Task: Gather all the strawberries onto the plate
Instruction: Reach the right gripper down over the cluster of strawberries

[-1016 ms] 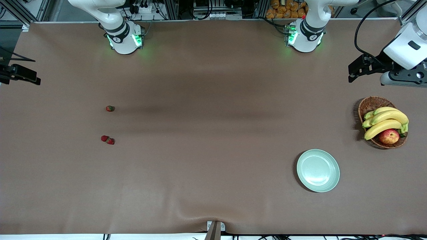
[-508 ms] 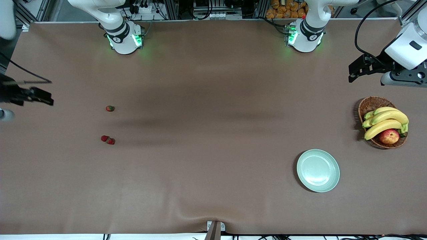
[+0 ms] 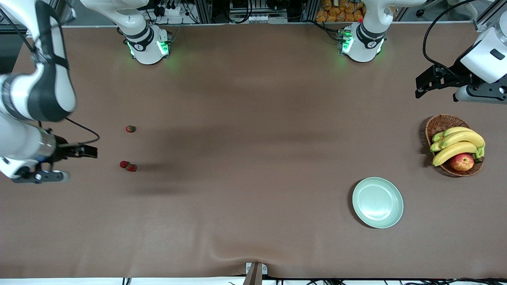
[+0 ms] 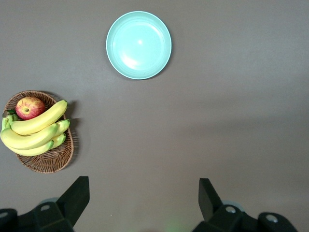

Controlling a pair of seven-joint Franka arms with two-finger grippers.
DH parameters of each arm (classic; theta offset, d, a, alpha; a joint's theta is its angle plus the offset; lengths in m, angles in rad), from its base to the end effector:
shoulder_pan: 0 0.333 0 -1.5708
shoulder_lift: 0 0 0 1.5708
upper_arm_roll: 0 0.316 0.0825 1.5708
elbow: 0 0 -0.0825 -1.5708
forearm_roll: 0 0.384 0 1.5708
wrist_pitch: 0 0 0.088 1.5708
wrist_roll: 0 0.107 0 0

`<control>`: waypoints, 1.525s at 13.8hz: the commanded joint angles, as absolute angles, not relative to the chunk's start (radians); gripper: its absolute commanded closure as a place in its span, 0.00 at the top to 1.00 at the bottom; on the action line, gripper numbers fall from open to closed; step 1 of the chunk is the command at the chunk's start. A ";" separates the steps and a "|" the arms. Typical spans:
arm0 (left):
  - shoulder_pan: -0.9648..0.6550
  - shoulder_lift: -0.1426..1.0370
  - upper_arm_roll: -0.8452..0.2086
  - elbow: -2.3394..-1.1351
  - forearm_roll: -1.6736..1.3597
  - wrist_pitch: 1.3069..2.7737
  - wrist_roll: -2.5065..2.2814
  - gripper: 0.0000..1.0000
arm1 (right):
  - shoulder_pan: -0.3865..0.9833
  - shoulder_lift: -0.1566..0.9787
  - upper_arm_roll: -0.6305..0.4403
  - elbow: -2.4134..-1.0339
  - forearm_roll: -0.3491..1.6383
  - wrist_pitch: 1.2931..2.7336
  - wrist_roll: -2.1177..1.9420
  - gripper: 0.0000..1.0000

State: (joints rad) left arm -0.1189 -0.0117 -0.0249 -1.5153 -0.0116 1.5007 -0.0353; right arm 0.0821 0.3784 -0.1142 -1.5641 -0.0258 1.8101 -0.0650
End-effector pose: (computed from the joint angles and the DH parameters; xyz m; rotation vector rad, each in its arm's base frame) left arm 0.5383 -0.0794 0.6508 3.1259 -0.1710 -0.0061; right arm 0.6539 -0.0143 0.4174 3.0732 0.0706 -0.2050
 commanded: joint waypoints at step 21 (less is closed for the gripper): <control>-0.106 -0.008 -0.025 -1.517 -0.018 1.485 -0.017 1.00 | 0.058 0.676 -0.055 -1.660 -0.021 2.128 -0.650 1.00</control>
